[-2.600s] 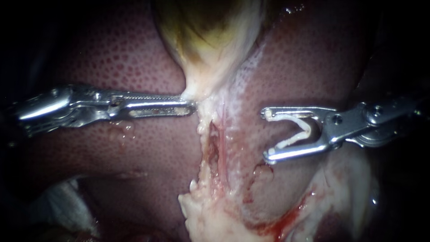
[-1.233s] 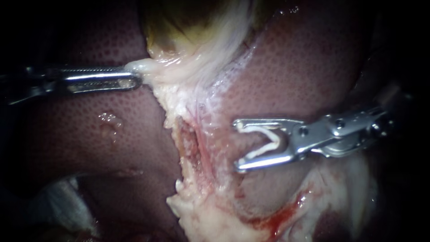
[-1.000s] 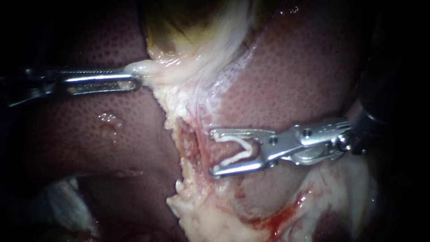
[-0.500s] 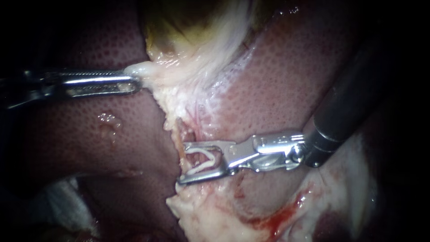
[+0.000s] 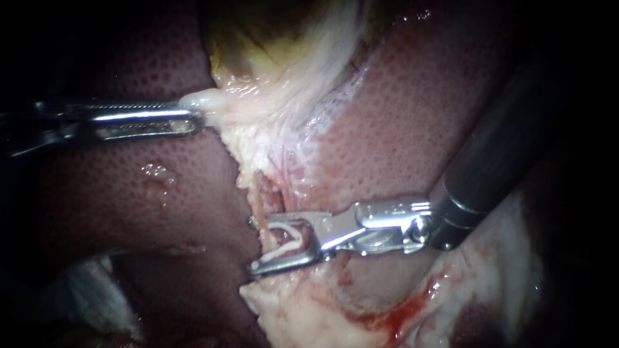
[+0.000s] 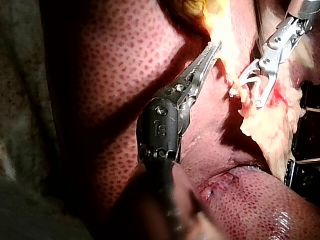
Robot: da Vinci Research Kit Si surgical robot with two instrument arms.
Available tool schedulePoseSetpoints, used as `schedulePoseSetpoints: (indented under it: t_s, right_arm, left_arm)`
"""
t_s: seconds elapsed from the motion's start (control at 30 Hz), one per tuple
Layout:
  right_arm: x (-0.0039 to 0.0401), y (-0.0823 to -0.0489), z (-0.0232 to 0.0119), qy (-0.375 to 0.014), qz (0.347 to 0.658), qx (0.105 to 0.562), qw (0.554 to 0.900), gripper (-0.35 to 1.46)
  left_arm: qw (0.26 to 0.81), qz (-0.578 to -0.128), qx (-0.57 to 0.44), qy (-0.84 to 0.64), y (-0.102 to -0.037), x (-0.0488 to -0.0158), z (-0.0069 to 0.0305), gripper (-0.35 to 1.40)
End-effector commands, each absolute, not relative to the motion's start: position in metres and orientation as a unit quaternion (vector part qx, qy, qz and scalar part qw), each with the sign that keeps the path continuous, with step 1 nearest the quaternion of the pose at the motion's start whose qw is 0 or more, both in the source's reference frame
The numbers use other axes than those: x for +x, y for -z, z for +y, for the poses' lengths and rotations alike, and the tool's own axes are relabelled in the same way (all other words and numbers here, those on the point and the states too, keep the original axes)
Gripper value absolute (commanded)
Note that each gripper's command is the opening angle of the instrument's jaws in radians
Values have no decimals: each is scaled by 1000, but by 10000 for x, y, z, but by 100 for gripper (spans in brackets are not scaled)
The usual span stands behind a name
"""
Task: Clipping first clip left tube
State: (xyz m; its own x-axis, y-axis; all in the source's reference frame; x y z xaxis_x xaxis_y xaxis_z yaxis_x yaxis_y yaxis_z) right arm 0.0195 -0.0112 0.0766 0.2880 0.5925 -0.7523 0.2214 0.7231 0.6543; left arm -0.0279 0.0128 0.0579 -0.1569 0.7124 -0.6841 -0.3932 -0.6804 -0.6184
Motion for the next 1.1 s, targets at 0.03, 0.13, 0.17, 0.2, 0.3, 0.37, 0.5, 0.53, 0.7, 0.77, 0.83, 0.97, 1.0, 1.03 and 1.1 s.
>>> schedulePoseSetpoints:
  t_s: [0.03,0.13,0.17,0.2,0.3,0.37,0.5,0.53,0.7,0.77,0.83,0.97,1.0,1.03,1.1]
  right_arm:
    - [197,-768,-112,-129,582,350,723,53]
    - [203,-773,-112,-130,581,351,722,53]
    - [204,-774,-112,-131,581,351,723,53]
    - [205,-775,-111,-131,581,351,723,53]
    - [207,-776,-111,-133,580,352,723,53]
    - [209,-777,-112,-135,579,353,722,52]
    - [210,-779,-112,-142,576,358,721,46]
    - [210,-780,-111,-142,576,358,722,44]
    - [206,-784,-110,-150,569,372,718,2]
    - [204,-785,-110,-149,568,376,717,-33]
    - [204,-786,-109,-152,567,377,716,-35]
    - [204,-786,-108,-157,561,382,717,-35]
    - [204,-787,-108,-159,559,384,717,-35]
    - [204,-787,-108,-160,555,386,720,-35]
    - [203,-788,-107,-159,551,386,723,-35]
  left_arm:
    - [371,-149,-533,-746,-580,-280,128,-35]
    - [371,-149,-533,-746,-580,-280,127,-35]
    - [371,-149,-533,-746,-580,-280,127,-35]
    - [371,-150,-533,-746,-580,-280,127,-35]
    - [371,-150,-533,-746,-579,-281,127,-35]
    - [370,-150,-533,-746,-579,-282,126,-35]
    - [370,-150,-533,-746,-579,-283,125,-35]
    - [370,-150,-533,-746,-579,-283,125,-35]
    - [370,-150,-533,-746,-579,-283,125,-35]
    - [370,-150,-533,-746,-579,-283,125,-35]
    - [370,-150,-533,-746,-579,-283,125,-35]
    - [370,-150,-533,-746,-579,-284,125,-35]
    - [370,-150,-533,-746,-579,-284,125,-35]
    - [370,-150,-533,-746,-579,-284,125,-35]
    - [370,-150,-533,-746,-579,-284,125,-35]
